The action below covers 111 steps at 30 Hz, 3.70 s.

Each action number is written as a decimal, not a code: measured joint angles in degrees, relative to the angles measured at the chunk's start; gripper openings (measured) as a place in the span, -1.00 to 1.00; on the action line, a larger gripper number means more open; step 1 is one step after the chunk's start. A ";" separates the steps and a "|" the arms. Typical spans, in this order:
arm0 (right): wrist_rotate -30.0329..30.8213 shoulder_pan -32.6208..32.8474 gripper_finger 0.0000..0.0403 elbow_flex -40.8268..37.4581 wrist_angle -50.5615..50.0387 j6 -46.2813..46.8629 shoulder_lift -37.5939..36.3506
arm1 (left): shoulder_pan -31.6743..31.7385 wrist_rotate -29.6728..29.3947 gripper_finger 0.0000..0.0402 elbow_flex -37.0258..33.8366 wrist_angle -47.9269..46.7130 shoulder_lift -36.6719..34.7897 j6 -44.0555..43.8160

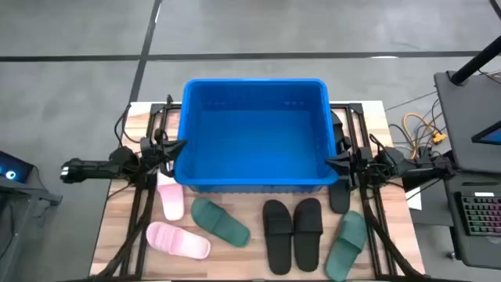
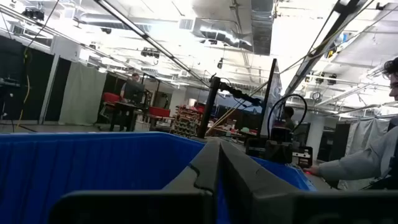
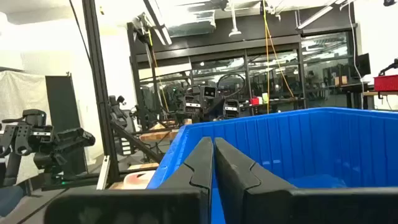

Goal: Pick and place slides into bin

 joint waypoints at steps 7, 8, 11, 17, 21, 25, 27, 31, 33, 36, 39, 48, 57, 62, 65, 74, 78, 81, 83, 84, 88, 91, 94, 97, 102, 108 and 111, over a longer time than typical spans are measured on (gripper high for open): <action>0.00 -0.01 -0.96 -0.01 0.00 0.00 0.00 | 0.05 -0.02 -1.00 0.01 0.00 0.00 0.00; 0.00 -0.01 -0.96 -0.01 0.01 0.00 0.00 | 0.05 -0.02 -1.00 0.02 0.00 0.00 0.00; 0.00 -0.01 -0.96 -0.01 0.01 0.00 0.00 | 0.05 0.00 -1.00 0.02 0.00 0.00 0.00; 0.00 0.01 -0.96 -0.01 -0.01 0.00 0.00 | 0.02 0.00 -1.00 0.02 0.00 0.00 0.00; 0.00 0.00 -0.96 0.00 0.00 0.00 -0.01 | 0.02 0.00 -1.00 0.00 0.00 0.00 0.00; 0.00 -0.01 -0.96 0.00 0.01 0.00 -0.02 | 0.02 -0.01 -1.00 0.01 0.00 0.00 0.00; 0.00 0.00 -0.96 0.00 0.00 0.00 -0.01 | 0.02 0.00 -1.00 0.02 0.00 0.00 0.00; 0.00 0.01 -0.96 -0.01 -0.01 0.00 0.00 | 0.02 -0.01 -1.00 0.00 0.01 0.00 0.00; 0.00 -0.01 -0.96 -0.01 0.01 0.00 -0.02 | 0.02 0.00 -1.00 0.02 0.00 0.00 0.00; 0.00 0.00 -0.96 0.00 0.00 0.00 -0.01 | 0.02 -0.01 -1.00 0.01 0.00 0.00 0.00; 0.00 0.01 -0.96 -0.01 -0.01 -0.02 0.00 | 0.02 -0.02 -1.00 0.02 0.02 0.00 0.00; 0.00 0.01 -0.96 -0.01 -0.01 0.00 0.00 | -0.02 -0.01 -1.00 0.01 0.00 0.00 0.00; 0.00 0.01 -0.96 -0.01 -0.01 0.00 0.00 | -0.02 0.00 -1.00 0.01 0.01 0.00 0.00; 0.00 0.01 -0.96 -0.01 0.00 0.00 -0.01 | -0.02 -0.01 -1.00 0.00 0.00 0.00 0.00; 0.00 -0.01 -0.96 -0.01 0.01 0.00 -0.02 | 0.00 -0.02 -1.00 0.02 0.00 0.00 0.00; 0.02 0.01 -0.96 -0.03 2.06 0.08 0.00 | 0.05 0.00 -1.00 0.00 0.00 0.00 0.00; 0.01 0.01 -0.96 -0.03 6.71 4.85 0.00 | 0.05 -0.01 -1.00 0.00 0.02 0.00 -0.14; 0.04 -0.01 -0.96 -0.03 12.16 10.12 0.00 | 0.02 -0.01 -1.00 0.01 0.74 0.00 -0.24; 0.04 -0.01 -0.96 -0.03 15.70 11.08 0.00 | 0.02 0.04 -1.00 0.00 2.99 0.00 -0.32; 0.03 -0.01 -0.96 -0.03 17.56 11.59 0.00 | 0.02 0.29 -1.00 0.00 4.10 0.00 -0.63; 3.78 -0.01 -0.96 -0.03 23.48 17.99 0.02 | 0.02 1.57 -1.00 0.01 8.10 0.00 -6.84; 11.03 -0.01 -0.96 -0.03 23.99 21.10 0.00 | 0.07 -1.16 -1.00 0.19 10.66 -0.02 -7.88; 16.71 -0.01 -0.95 -0.03 24.01 19.85 0.07 | 0.06 -1.32 -1.00 0.56 10.52 0.16 -9.43; 19.58 -0.01 -0.86 0.61 23.20 17.43 0.13 | 0.05 -1.45 -0.98 1.15 10.49 1.30 -11.19; 19.75 -0.01 -0.56 9.65 11.64 11.58 2.64 | 0.07 -1.64 -0.70 4.02 10.80 5.15 -15.02; 23.61 -0.01 -0.17 27.11 -16.42 4.89 10.16 | 0.07 -3.06 -0.23 7.23 17.89 12.08 -15.37; 23.68 -0.01 -0.08 35.65 -26.95 1.13 14.83 | 0.07 -3.59 -0.12 8.16 24.70 15.34 -15.34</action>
